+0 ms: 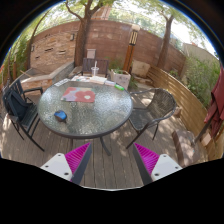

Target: Arrange mouse

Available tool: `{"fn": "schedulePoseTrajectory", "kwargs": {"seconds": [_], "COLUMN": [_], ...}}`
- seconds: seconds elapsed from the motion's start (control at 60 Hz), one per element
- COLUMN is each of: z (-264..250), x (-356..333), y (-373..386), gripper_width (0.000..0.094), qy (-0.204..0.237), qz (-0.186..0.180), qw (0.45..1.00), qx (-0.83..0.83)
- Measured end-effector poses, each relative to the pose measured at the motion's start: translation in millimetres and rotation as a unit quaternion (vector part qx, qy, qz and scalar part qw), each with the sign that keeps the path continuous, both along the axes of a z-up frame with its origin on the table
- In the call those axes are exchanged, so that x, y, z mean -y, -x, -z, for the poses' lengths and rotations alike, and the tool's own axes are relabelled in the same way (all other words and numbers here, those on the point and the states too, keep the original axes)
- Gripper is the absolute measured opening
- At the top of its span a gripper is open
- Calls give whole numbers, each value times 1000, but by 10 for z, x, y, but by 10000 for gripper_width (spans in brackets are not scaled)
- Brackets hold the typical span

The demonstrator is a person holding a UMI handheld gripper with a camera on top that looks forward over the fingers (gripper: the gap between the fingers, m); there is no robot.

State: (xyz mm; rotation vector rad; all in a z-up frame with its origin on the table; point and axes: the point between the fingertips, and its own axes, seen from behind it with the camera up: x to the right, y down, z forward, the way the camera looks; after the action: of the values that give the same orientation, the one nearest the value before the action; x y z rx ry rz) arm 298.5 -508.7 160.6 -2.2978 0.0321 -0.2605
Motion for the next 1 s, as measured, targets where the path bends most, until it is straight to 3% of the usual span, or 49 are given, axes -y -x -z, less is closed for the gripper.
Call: {"fn": "schedulePoseTrajectory", "kwargs": {"seconds": [0.167, 0.433, 0.733, 0.883, 1.0], "z": [500, 1067, 1634, 1654, 1758], "x": [-291, -1552, -2550, -2894, -2978], "y": [875, 1958, 2369, 2366, 2381], "gripper_width": [846, 848, 849, 817, 689], "qy": [19, 4, 28, 17, 36], "qz": [-29, -115, -171, -185, -184], "qw": [999, 993, 984, 982, 982], "qx": [-30, -37, -34, -26, -38]}}
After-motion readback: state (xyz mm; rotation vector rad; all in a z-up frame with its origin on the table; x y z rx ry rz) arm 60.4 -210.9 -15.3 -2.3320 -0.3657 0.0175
